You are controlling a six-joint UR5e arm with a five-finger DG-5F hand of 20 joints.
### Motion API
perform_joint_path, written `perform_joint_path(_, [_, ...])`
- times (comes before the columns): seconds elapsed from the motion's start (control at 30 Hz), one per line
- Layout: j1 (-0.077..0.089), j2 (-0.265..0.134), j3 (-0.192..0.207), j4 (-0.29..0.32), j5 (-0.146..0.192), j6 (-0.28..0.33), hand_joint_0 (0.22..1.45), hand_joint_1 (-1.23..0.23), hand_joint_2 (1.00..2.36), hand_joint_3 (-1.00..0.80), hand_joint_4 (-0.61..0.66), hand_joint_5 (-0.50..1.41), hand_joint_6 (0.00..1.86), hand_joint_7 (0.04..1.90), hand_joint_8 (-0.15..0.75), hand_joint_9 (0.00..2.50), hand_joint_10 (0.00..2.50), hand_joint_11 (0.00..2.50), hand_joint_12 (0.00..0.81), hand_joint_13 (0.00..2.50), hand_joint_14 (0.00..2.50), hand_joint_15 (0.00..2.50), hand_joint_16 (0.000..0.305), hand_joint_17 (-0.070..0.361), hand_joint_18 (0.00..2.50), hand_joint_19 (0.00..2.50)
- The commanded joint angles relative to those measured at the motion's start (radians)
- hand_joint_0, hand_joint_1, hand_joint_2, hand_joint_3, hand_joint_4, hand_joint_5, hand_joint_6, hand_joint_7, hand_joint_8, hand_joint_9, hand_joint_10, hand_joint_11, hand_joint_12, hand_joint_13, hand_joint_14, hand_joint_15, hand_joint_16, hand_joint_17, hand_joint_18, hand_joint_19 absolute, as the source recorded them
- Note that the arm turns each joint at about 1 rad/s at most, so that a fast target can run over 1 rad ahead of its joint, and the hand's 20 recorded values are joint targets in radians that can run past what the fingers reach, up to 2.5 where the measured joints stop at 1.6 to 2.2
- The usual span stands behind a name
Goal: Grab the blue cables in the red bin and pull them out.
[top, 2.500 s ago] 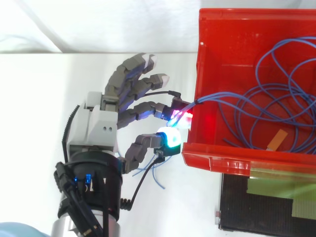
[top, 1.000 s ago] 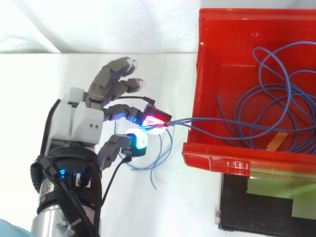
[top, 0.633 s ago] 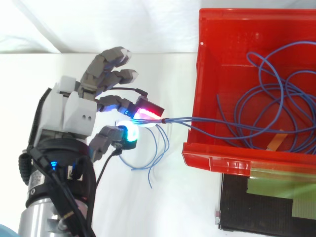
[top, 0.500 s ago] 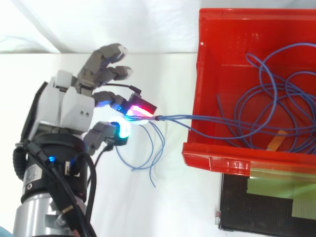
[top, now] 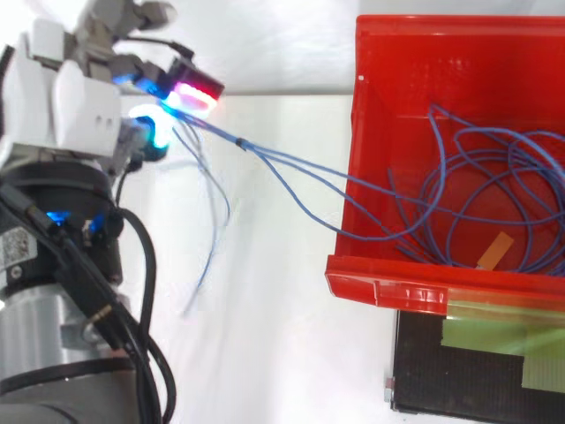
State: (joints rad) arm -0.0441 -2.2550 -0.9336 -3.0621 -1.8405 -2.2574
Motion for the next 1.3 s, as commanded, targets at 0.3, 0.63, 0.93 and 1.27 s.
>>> perform_joint_path(0.3, [0.003,0.000,-0.001,0.128,-0.005,0.138,0.89,-0.75,1.00,-1.00,0.20,1.03,0.00,0.79,0.258,0.78,0.02,0.51,0.287,0.50,0.01,0.40,0.037,0.084,0.35,0.52])
perform_joint_path(0.63, [0.004,0.000,-0.001,0.129,-0.002,0.296,0.89,-0.75,1.00,-1.00,0.20,1.03,0.00,0.80,0.258,0.78,0.02,0.51,0.290,0.50,0.01,0.41,0.037,0.084,0.35,0.52])
perform_joint_path(0.93, [0.010,0.000,-0.001,0.134,-0.002,0.414,0.89,-0.76,1.00,-1.00,0.20,1.02,0.00,0.78,0.258,0.78,0.01,0.53,0.288,0.50,0.01,0.41,0.037,0.084,0.35,0.52])
perform_joint_path(1.27, [0.030,0.000,-0.001,0.143,0.000,0.608,0.88,-0.76,1.00,-1.00,0.21,1.01,0.00,0.75,0.260,0.78,0.01,0.53,0.288,0.50,0.02,0.41,0.038,0.084,0.34,0.52])
